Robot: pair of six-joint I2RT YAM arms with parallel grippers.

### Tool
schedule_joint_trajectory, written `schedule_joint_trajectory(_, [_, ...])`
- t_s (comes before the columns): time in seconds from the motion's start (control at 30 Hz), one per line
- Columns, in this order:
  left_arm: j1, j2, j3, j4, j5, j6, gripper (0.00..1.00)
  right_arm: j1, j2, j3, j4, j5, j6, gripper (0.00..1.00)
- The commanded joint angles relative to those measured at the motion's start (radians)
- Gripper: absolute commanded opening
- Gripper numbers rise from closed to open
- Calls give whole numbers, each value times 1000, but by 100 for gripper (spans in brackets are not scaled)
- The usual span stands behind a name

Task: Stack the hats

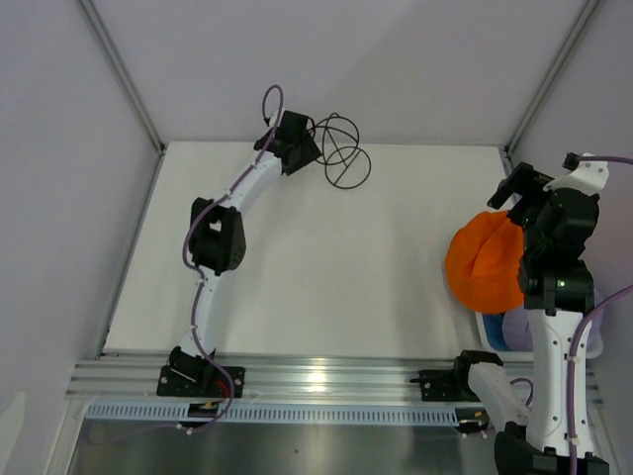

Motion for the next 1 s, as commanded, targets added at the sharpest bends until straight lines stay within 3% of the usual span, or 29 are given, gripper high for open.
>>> schedule_joint_trajectory(0.0, [13,-77,74,-107,25,59,64,3,-6,-15,52,-8,8,99])
schedule_joint_trajectory(0.03, [13,-75,92,-108,38,63,63,3,-6,-16,51,-8,9,100])
schedule_joint_trajectory(0.13, [7,-80,134,-102,107,76,45,3,-8,-21,49,-1,9,100])
schedule_joint_trajectory(0.17, [6,-83,146,-101,127,79,28,3,-9,-23,51,1,12,99])
schedule_joint_trajectory(0.27, [-5,-112,145,-91,135,84,1,3,-9,-24,55,1,12,100])
schedule_joint_trajectory(0.47, [-14,-175,113,-134,146,125,1,3,-8,-35,54,-7,23,100])
schedule_joint_trajectory(0.6, [-22,-250,10,-160,169,135,1,3,-8,-50,61,-10,32,100])
schedule_joint_trajectory(0.87, [-43,-503,-560,19,224,69,1,2,40,-35,-41,53,28,100])
schedule_joint_trajectory(0.97, [-62,-589,-682,50,244,61,1,-1,43,-21,-95,73,34,100])
